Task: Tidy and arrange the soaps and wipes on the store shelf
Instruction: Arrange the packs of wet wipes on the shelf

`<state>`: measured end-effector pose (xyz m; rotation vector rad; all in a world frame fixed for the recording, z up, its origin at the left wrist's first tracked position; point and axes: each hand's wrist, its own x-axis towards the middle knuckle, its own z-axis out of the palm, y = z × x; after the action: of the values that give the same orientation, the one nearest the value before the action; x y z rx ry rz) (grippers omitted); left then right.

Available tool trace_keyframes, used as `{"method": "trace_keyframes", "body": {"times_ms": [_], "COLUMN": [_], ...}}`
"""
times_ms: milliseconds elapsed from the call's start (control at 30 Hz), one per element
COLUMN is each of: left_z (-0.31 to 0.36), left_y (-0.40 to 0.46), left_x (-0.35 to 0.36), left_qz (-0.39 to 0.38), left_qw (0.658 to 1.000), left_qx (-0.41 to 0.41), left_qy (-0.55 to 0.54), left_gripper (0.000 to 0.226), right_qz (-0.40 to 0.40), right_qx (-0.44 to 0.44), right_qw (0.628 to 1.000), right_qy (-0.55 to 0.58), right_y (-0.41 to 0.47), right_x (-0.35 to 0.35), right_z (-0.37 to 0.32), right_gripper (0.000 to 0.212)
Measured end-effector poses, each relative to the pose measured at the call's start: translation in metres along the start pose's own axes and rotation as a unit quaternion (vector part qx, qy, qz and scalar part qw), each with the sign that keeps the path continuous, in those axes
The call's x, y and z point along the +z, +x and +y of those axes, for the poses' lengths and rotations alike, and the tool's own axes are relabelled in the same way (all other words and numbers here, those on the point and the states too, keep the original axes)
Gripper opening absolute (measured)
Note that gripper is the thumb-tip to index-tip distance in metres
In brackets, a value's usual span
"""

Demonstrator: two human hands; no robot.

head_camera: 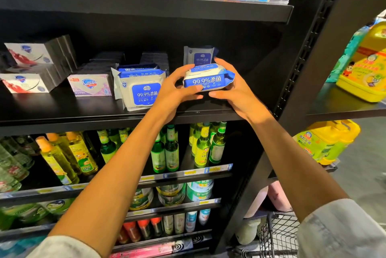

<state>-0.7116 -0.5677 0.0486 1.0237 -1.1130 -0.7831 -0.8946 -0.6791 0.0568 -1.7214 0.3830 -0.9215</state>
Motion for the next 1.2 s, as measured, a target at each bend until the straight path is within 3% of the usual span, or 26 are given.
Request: {"method": "trace_keyframes", "body": {"times_ms": [233,500,867,1033,1200], "left_z": [0.003,0.004,0.006,0.008,0.011], "left_y": [-0.004,-0.008,-0.01,-0.011,-0.009], "left_x": [0.004,0.009,0.012,0.012,0.013], "left_qz": [-0.017,-0.036,0.008,0.039,0.053], "left_qw": [1.0,0.997,0.992,0.994,0.996], "left_qx": [-0.002,0.031,0.059,0.047,0.022], "left_qy": [0.025,0.062,0.114,0.093,0.072], "left_gripper": [0.058,0.078,0.06,0.046,0.042], "right_qz": [0.046,0.058,0.068,0.05,0.027], "right_qx": [-0.009,0.022,0.045,0.061,0.054], "right_qw": [0.999,0.996,0.994,0.995,0.995], "right_qy": [0.02,0.056,0.07,0.066,0.083], "right_y": [-0.002,-0.007,-0.011,-0.012,-0.012], "right_x": [-0.002,0.002,0.007,0.01,0.004], "right_z": [0.003,-0.004,-0.013,-0.016,-0.013], "right_gripper": [0.065,0.058,0.039,0.056,0.059]}}
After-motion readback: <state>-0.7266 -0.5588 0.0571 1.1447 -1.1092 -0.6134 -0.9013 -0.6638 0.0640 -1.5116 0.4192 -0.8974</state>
